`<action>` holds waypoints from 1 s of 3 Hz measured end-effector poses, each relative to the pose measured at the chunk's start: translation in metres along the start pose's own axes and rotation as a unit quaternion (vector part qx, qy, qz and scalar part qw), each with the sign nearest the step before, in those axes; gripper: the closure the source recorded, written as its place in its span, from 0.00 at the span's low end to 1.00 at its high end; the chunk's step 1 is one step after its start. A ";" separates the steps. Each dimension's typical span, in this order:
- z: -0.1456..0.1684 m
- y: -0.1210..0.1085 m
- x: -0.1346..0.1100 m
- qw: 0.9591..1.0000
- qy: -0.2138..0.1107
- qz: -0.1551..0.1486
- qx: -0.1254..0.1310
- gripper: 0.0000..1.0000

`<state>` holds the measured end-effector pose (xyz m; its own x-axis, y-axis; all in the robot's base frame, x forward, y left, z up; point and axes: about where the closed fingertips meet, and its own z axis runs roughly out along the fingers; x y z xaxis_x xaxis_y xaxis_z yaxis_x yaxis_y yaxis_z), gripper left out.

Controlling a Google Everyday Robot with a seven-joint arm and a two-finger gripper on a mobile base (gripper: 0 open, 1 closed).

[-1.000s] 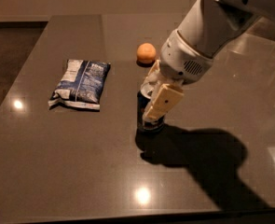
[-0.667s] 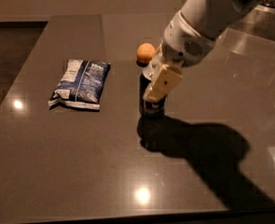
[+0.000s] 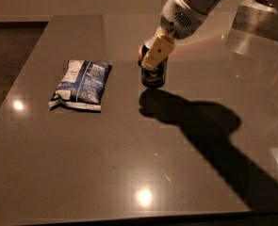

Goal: Move pepsi can near blue chip bag

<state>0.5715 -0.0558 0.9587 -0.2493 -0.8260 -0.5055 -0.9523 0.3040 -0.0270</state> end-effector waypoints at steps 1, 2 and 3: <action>0.018 -0.041 -0.006 1.000 0.006 0.017 0.016 1.00; 0.029 -0.071 -0.002 0.999 0.009 0.034 0.038 0.81; 0.038 -0.094 0.010 0.998 0.013 0.045 0.048 0.57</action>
Offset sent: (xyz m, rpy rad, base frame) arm 0.1072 -0.0206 -0.0301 -0.0373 -0.0520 -0.1662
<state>0.6648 -0.0748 0.9236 -0.3395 -0.8044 -0.4874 -0.9046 0.4213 -0.0653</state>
